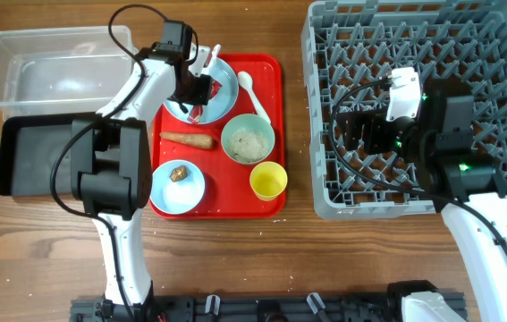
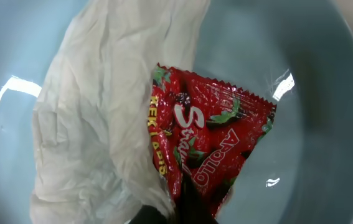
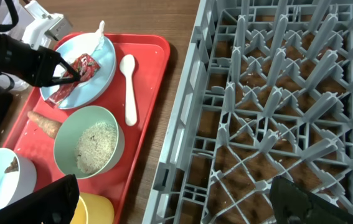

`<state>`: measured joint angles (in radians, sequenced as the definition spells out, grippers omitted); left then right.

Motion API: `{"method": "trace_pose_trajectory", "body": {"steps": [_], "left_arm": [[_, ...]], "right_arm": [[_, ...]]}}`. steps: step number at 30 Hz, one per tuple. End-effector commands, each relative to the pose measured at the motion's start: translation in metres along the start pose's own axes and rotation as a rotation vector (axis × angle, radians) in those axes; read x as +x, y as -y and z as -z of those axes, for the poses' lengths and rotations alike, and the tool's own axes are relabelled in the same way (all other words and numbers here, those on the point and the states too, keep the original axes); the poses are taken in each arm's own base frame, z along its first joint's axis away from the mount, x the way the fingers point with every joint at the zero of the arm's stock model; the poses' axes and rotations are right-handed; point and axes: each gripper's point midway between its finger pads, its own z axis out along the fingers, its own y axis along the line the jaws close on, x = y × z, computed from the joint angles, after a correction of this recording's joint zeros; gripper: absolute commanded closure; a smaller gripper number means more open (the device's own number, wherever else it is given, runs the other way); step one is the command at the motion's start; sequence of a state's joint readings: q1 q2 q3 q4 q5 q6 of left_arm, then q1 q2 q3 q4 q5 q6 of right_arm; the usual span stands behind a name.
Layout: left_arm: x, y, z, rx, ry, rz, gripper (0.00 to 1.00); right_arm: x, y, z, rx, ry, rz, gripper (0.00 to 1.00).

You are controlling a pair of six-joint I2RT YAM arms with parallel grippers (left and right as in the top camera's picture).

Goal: Sort waste into correct bins and load items into the dishwasher rack

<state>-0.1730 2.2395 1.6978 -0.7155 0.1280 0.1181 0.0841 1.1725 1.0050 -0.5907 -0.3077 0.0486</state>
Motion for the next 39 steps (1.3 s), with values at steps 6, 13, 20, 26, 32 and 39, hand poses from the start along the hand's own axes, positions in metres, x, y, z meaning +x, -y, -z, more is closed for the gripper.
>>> {"method": "trace_pose_trajectory", "body": {"steps": [6, 13, 20, 26, 32, 39], "left_arm": [[-0.086, -0.024, 0.175, -0.018, 0.347, 0.205, 0.96], [-0.056, -0.144, 0.198, -0.194, 0.355, 0.409, 0.96], [-0.016, -0.218, 0.143, -0.237, 0.229, 0.550, 0.96], [-0.010, -0.220, 0.140, -0.226, 0.210, 0.562, 0.00], [-0.028, -0.189, 0.213, -0.181, 0.341, 0.518, 0.00], [-0.007, -0.081, 0.251, 0.054, 0.238, 0.552, 0.00]], "right_arm": [[-0.007, -0.003, 0.002, -0.015, 0.018, 0.002, 0.00], [-0.008, -0.003, 0.002, -0.015, 0.019, 0.000, 0.00], [-0.007, -0.003, 0.002, -0.015, 0.015, -0.002, 0.00], [-0.007, -0.003, 0.002, -0.015, 0.015, -0.002, 0.00], [-0.007, -0.003, 0.002, -0.015, 0.015, -0.002, 0.00], [-0.006, -0.004, 0.002, -0.016, 0.014, -0.002, 0.00]]}}
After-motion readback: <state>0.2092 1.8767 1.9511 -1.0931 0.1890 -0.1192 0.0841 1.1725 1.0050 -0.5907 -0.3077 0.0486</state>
